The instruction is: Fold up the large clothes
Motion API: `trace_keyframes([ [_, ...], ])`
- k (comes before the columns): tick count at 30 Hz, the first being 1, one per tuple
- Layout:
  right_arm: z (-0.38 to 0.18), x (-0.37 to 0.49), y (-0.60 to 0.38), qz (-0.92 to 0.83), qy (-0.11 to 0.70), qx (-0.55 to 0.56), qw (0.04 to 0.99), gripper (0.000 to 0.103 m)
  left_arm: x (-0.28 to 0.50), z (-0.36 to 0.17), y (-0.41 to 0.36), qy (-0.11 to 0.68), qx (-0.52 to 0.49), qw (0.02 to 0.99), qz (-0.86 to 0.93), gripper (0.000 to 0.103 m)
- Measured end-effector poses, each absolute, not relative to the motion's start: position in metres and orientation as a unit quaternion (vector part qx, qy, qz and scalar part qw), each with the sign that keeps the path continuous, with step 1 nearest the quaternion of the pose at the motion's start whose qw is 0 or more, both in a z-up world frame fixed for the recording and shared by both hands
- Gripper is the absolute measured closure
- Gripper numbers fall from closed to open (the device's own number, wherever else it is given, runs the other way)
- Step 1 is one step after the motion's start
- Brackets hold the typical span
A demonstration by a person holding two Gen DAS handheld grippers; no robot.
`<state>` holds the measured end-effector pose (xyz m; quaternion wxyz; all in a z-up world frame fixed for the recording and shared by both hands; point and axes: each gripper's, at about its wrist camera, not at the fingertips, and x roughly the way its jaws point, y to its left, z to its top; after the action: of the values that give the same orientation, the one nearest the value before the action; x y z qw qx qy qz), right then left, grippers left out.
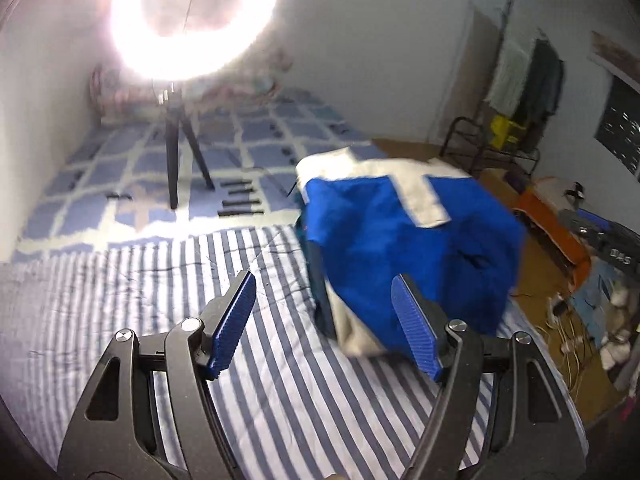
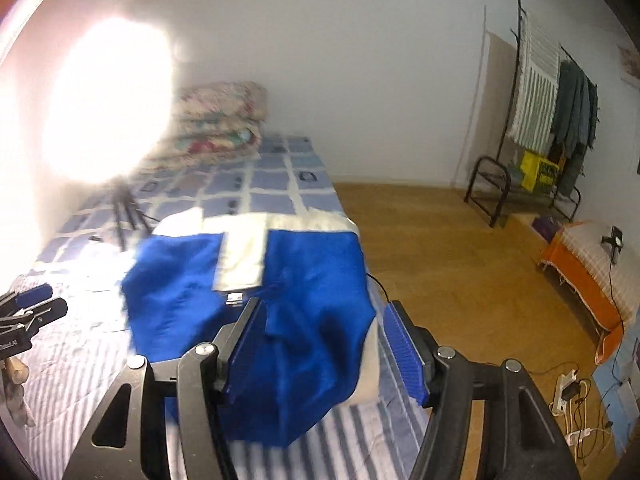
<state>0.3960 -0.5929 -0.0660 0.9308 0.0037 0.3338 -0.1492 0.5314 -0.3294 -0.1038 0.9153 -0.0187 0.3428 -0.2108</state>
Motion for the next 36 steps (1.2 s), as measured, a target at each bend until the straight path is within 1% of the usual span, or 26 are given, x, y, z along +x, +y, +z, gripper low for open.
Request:
trace_keyframes([
  [3,-0.047,0.367,-0.564,-0.133,0.334,-0.004,0.933,0.039,0.479,-0.067,-0.321,0.317,-0.003,0.922,-0.221,0.030],
  [7,-0.018,0.316,-0.519,-0.115,0.333,-0.007,0.936,0.038,0.406,-0.020,-0.303,0.294,-0.008,0.927,-0.232,0.030],
  [9,-0.004,0.281,-0.494,-0.107,0.328,-0.008,0.939,0.036,0.369,0.001,-0.291,0.288,-0.005,0.929,-0.233,0.030],
  [11,0.007,0.251,-0.473,-0.101,0.322,-0.016,0.941,0.030,0.336,0.017,-0.279,0.281,-0.007,0.931,-0.235,0.030],
  [13,0.015,0.221,-0.453,-0.101,0.314,-0.025,0.944,0.028,0.302,0.032,-0.267,0.273,-0.006,0.933,-0.236,0.030],
  [15,0.024,0.186,-0.432,-0.100,0.307,-0.031,0.946,0.024,0.268,0.044,-0.258,0.268,0.000,0.934,-0.236,0.030],
  [17,0.031,0.160,-0.419,-0.102,0.299,-0.028,0.948,0.016,0.244,0.050,-0.249,0.264,-0.001,0.935,-0.237,0.030],
  [18,0.035,0.142,-0.411,-0.102,0.292,-0.025,0.951,0.015,0.227,0.053,-0.243,0.261,-0.005,0.936,-0.238,0.030],
  [21,0.041,0.102,-0.392,-0.101,0.284,-0.023,0.953,0.012,0.193,0.056,-0.232,0.259,-0.007,0.936,-0.238,0.021],
  [22,0.042,0.092,-0.387,-0.102,0.282,-0.023,0.954,0.008,0.181,0.056,-0.229,0.256,-0.003,0.937,-0.236,0.020],
  [24,0.043,0.071,-0.376,-0.109,0.276,-0.027,0.955,0.005,0.158,0.054,-0.224,0.250,-0.002,0.940,-0.234,0.020],
  [26,0.043,0.053,-0.367,-0.114,0.270,-0.029,0.956,0.001,0.140,0.051,-0.221,0.248,-0.002,0.939,-0.238,0.015],
  [31,0.038,0.028,-0.355,-0.110,0.265,-0.028,0.958,0.000,0.107,0.045,-0.218,0.233,0.010,0.942,-0.239,0.013],
  [34,0.036,0.021,-0.355,-0.115,0.260,-0.018,0.958,0.000,0.096,0.043,-0.216,0.226,0.009,0.944,-0.239,0.003],
  [36,0.034,0.018,-0.356,-0.119,0.257,-0.012,0.959,0.000,0.092,0.040,-0.213,0.217,0.009,0.947,-0.236,0.001],
])
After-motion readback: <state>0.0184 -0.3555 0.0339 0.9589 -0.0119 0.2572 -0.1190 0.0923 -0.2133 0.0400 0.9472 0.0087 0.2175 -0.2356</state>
